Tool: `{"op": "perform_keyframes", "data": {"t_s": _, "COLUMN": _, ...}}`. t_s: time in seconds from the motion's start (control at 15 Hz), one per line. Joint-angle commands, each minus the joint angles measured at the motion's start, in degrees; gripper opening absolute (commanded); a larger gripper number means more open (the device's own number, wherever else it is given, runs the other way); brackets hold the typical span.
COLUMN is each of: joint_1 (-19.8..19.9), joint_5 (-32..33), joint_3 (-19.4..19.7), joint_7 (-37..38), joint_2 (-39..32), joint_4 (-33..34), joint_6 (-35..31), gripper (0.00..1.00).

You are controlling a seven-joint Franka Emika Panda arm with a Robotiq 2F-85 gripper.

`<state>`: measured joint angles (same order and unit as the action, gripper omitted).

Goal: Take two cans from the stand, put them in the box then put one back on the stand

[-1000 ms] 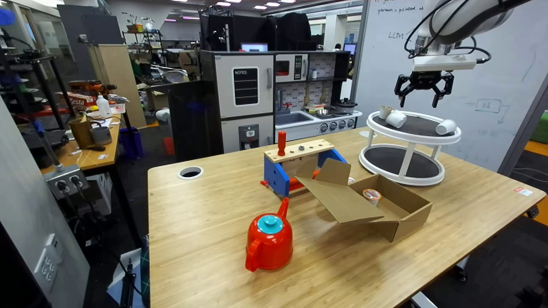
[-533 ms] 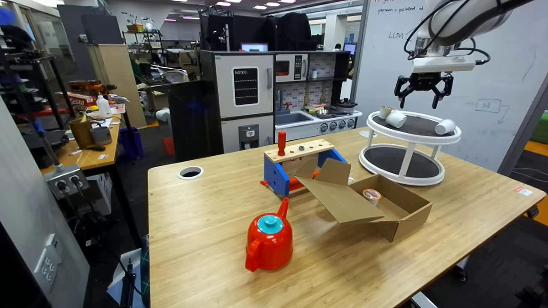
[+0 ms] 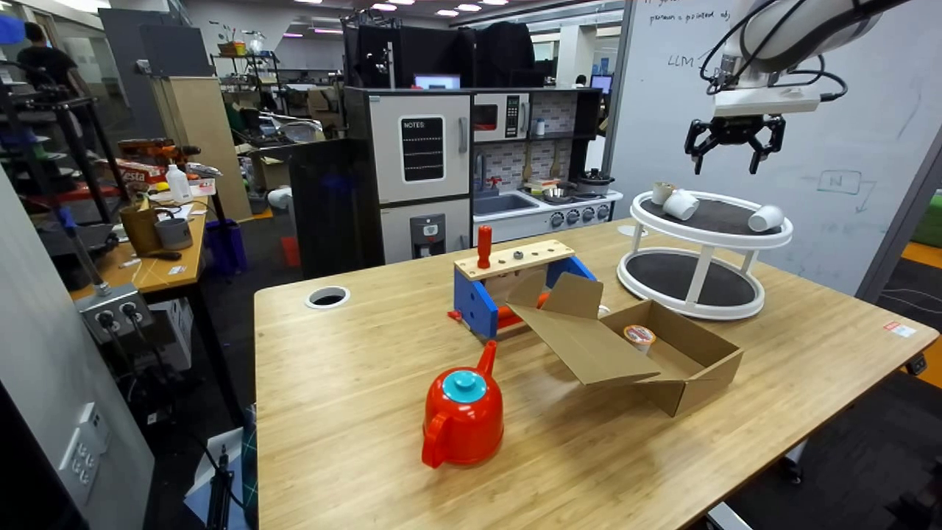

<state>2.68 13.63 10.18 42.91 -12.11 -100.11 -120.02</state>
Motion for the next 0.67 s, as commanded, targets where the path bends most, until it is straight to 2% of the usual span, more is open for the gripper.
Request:
{"op": "perform_keyframes", "data": {"t_s": 0.0, "joint_1": 0.55, "joint_5": 0.67, "joint_3": 0.32, "joint_7": 0.41, "joint_2": 0.74, "joint_4": 0.61, "joint_6": 1.91, "gripper": 1.00}}
{"op": "perform_keyframes", "data": {"t_s": 0.6, "joint_1": 2.78, "joint_5": 0.85, "joint_3": 2.69, "joint_7": 4.82, "joint_2": 3.56, "joint_4": -0.10, "joint_6": 6.07, "gripper": 1.00}}
